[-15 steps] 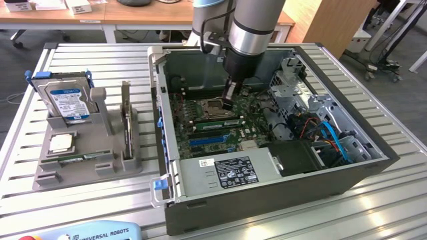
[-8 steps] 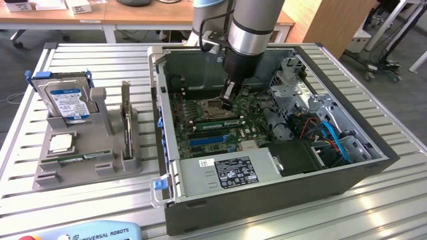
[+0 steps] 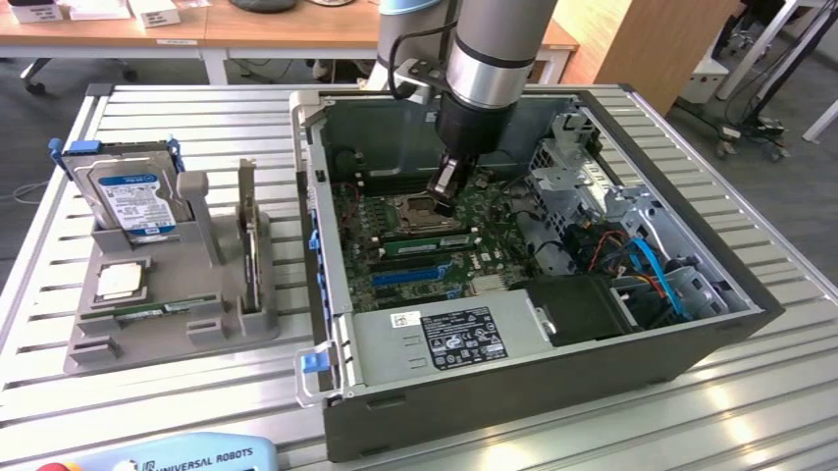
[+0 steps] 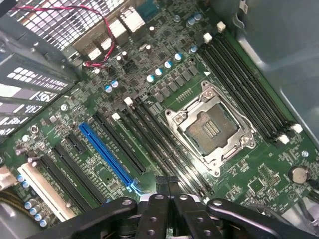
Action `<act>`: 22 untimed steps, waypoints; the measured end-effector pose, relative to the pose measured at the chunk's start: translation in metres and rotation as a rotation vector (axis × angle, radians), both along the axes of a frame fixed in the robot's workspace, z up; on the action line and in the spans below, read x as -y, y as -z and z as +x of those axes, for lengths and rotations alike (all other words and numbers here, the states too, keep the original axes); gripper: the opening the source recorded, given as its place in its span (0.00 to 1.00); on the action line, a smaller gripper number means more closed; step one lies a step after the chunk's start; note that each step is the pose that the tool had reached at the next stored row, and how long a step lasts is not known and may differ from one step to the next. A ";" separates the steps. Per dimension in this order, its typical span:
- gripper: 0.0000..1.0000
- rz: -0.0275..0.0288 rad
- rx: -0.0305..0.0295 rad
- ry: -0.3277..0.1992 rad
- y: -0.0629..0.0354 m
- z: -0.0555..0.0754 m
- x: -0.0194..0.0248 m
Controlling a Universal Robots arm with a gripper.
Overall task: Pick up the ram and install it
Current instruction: 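Press down the ram until it locks into place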
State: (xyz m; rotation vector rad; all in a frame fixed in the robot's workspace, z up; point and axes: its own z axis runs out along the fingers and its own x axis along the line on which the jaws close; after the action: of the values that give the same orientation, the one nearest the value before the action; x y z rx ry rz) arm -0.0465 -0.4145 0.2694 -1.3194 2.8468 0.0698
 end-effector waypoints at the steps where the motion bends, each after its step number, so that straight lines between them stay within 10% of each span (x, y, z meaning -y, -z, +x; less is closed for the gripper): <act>1: 0.10 0.0000 0.0000 0.009 0.0000 0.000 0.0000; 22: 0.10 0.0000 0.0000 0.190 0.0002 -0.003 0.0000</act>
State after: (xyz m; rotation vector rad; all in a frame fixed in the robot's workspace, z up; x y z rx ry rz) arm -0.0500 -0.4145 0.2692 -1.0421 2.9551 0.0690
